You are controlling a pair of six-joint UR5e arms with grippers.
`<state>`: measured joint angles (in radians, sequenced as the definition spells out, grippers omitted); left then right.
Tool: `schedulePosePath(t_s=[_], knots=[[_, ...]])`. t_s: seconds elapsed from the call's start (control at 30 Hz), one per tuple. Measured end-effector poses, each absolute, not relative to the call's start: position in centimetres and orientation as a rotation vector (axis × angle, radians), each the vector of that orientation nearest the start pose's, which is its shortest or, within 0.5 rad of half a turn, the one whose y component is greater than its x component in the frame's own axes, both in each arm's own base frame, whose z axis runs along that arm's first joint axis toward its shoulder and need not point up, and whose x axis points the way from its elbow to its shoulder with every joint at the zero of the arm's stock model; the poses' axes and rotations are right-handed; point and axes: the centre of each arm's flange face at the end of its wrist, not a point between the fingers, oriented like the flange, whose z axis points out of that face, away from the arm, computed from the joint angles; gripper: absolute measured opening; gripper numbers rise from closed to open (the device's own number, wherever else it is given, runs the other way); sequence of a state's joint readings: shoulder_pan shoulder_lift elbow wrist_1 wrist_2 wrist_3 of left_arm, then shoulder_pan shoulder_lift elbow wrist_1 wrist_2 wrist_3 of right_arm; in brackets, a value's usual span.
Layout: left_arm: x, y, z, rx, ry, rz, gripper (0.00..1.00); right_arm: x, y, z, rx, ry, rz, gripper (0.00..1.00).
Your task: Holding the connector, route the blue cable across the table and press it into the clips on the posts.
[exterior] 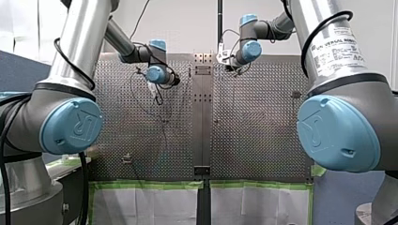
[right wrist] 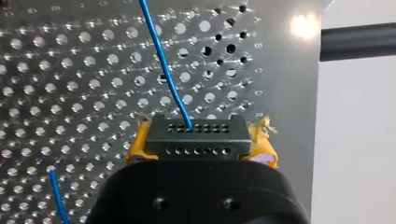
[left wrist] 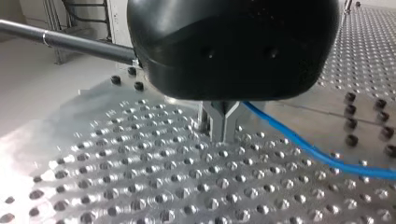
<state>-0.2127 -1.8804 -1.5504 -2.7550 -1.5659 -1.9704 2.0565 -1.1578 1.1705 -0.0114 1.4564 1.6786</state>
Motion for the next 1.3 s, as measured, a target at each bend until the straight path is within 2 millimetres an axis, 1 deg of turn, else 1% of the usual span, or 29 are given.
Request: schedulePosePath(t_s=[0.17,0.37,0.53,0.63,0.93,1.3], knots=[[58.0,-25.6,36.7,-0.134,1.461,-0.503,0.00,43.8,-52.0,45.8,1.597,-0.954,1.722,0.00],[58.2,-25.5,36.7,-0.134,1.458,-0.502,0.00,43.7,-52.4,47.4,1.566,-0.943,1.739,0.00],[58.2,-25.5,36.7,-0.130,1.459,-0.505,0.00,43.0,-53.2,48.5,1.533,-0.951,1.753,0.00],[58.2,-25.5,36.7,-0.129,1.460,-0.506,0.00,42.5,-53.7,48.8,1.519,-0.960,1.753,0.00],[58.4,-25.6,35.9,-0.124,1.479,-0.509,0.00,41.1,-54.9,49.8,1.482,-0.977,1.755,0.00],[58.3,-25.5,35.7,-0.131,1.494,-0.507,0.00,40.8,-55.1,49.8,1.480,-0.981,1.750,0.00]])
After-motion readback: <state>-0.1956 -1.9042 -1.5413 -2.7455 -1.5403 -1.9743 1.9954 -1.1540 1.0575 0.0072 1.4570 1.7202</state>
